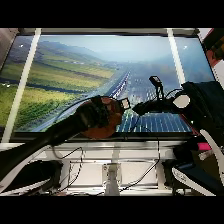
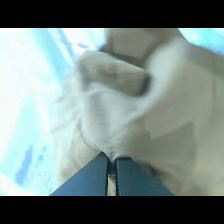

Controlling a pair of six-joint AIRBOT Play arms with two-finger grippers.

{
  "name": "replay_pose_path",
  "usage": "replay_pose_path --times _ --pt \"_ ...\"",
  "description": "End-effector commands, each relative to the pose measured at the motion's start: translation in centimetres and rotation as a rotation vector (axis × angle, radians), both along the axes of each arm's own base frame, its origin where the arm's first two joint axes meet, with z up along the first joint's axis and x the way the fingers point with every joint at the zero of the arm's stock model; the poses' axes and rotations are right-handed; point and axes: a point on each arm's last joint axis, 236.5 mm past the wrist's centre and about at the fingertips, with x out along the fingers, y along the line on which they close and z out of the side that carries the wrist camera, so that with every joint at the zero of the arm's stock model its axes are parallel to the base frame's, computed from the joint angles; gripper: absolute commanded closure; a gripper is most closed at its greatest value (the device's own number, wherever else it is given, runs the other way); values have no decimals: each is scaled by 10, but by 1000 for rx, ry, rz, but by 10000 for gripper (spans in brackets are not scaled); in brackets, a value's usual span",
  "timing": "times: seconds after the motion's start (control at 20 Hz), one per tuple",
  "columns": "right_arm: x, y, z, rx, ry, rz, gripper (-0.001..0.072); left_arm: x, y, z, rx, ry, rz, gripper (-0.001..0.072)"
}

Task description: Fold the clothes and pants, and hang the long-sleeved shirts on hangers.

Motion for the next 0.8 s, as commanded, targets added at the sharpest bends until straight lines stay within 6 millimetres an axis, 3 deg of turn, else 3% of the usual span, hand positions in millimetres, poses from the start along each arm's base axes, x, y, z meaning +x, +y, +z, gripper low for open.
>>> replay_pose_path --times 0.0,0.15,0.3,0.4,0.65,0.75 --pt "3 0 0 34 57 -94 227 7 20 51 -183 -47 149 684" --pt "3 0 -9 51 126 -153 229 24 60 79 -317 -58 357 684" --pt "7 -1 -9 48 113 -157 229 29 104 90 -372 -90 474 685" --pt "18 -4 -6 51 72 -187 229 25 138 78 -402 -98 565 685" --pt "28 -2 0 83 45 -223 229 1 219 1 -647 -65 968 685" --pt "28 -2 0 83 45 -224 229 -11 249 -8 -735 -95 1103 685"
